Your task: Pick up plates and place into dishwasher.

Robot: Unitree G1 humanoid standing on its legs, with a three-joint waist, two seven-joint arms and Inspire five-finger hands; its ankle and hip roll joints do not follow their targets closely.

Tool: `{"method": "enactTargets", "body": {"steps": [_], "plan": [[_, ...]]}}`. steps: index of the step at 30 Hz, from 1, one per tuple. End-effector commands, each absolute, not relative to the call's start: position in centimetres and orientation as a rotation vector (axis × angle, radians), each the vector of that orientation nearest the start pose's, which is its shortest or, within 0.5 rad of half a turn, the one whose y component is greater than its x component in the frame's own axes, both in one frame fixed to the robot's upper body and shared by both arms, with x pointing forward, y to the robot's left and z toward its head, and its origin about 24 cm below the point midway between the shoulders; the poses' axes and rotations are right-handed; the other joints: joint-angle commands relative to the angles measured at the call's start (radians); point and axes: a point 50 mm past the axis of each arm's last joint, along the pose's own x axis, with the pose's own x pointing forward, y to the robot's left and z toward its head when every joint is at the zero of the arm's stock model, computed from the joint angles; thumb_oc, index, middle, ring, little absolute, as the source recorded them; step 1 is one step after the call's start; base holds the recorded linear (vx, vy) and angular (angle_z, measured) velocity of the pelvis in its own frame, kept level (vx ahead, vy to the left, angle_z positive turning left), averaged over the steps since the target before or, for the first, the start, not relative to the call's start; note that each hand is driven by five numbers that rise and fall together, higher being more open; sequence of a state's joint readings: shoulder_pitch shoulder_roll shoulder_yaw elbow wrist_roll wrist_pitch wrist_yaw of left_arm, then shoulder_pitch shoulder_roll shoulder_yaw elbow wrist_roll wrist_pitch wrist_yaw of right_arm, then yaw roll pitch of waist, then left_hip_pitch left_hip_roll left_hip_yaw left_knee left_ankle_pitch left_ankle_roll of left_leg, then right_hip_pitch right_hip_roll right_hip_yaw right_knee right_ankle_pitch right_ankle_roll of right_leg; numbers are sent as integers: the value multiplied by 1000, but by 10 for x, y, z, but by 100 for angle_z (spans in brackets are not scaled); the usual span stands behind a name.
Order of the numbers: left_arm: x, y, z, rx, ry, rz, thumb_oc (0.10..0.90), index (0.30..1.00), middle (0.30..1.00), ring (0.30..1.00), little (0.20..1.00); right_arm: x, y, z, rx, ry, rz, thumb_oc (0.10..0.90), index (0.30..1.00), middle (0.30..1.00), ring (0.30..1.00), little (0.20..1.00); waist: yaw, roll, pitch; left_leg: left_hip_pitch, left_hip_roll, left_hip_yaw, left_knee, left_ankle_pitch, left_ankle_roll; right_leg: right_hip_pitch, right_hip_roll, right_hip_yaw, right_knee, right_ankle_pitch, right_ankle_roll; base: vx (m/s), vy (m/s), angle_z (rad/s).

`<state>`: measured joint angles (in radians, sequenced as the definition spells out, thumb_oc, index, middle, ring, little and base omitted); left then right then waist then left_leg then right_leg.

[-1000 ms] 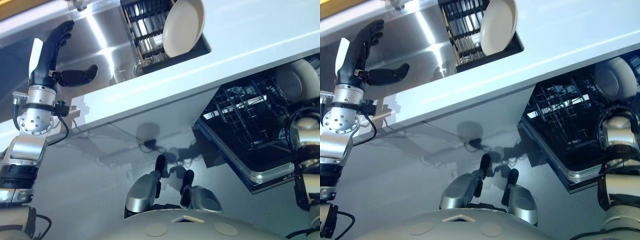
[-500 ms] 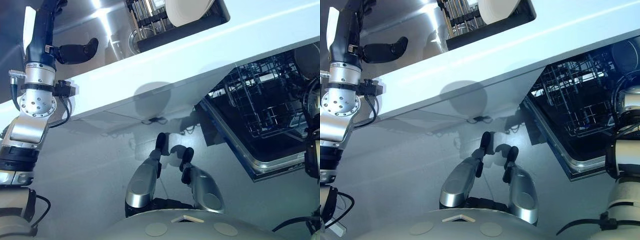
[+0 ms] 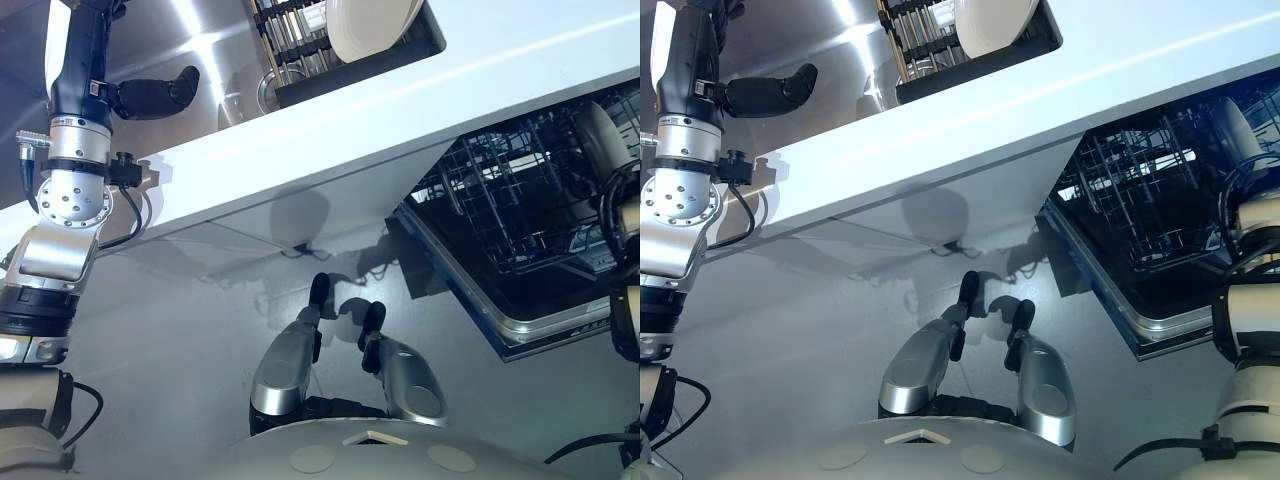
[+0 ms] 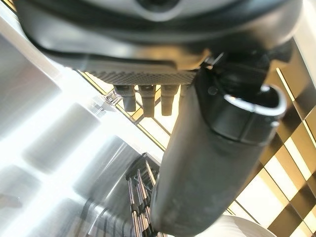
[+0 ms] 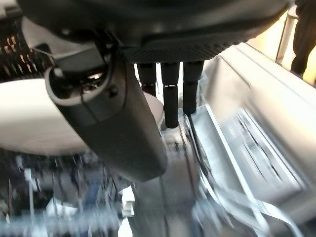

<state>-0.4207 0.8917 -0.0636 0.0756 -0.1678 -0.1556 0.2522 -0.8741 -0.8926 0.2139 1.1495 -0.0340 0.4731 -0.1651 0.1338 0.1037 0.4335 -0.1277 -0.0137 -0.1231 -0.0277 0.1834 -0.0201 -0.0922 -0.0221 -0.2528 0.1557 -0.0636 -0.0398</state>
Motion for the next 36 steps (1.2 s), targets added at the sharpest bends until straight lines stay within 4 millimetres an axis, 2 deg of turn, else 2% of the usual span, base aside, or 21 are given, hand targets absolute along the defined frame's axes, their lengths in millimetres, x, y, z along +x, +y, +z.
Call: {"method": "enactTargets", "body": {"steps": [1,10,19,24,29,31,36], "plan": [[284,271,275,642,-782,259,800,900,900,900,900,313,-400,130,-913,650,-698,800,900,900,900,900,-11,-51,-96,63,4,64,28,-123,-25,73,-25,73,-84,11,69,53,39,-2],[284,273,257,649,-712,233,800,900,900,900,900,311,-381,105,-894,590,-627,800,900,900,900,900,-34,-58,-157,149,-7,74,9,-145,-13,135,-31,81,-80,5,77,71,40,-6],[280,278,241,660,-651,213,800,900,900,900,900,299,-375,86,-853,583,-603,800,900,900,900,900,-47,-64,-227,223,-11,90,-27,-160,-4,193,-31,83,-104,7,87,69,41,-3],[276,281,233,681,-640,228,800,900,900,900,900,303,-354,100,-779,323,-684,800,900,900,900,900,-61,-66,-256,260,-14,104,-41,-175,3,220,-32,87,-121,10,96,4,39,-8],[264,288,218,684,-634,258,800,900,900,900,900,284,-341,118,-703,38,-781,800,900,900,900,900,-85,-66,-291,276,-18,136,-39,-188,14,231,-32,103,-145,25,108,-40,48,-10],[261,289,214,681,-631,269,800,900,900,900,900,277,-339,121,-672,-30,-802,800,900,900,900,900,-95,-68,-304,285,-20,147,-38,-197,17,239,-30,114,-157,28,111,-14,38,-17],[257,293,212,677,-627,289,800,900,900,900,900,269,-337,124,-653,-71,-793,800,900,900,900,900,-110,-74,-326,299,-22,170,-33,-210,18,251,-27,130,-177,37,114,-17,26,-17]]}}
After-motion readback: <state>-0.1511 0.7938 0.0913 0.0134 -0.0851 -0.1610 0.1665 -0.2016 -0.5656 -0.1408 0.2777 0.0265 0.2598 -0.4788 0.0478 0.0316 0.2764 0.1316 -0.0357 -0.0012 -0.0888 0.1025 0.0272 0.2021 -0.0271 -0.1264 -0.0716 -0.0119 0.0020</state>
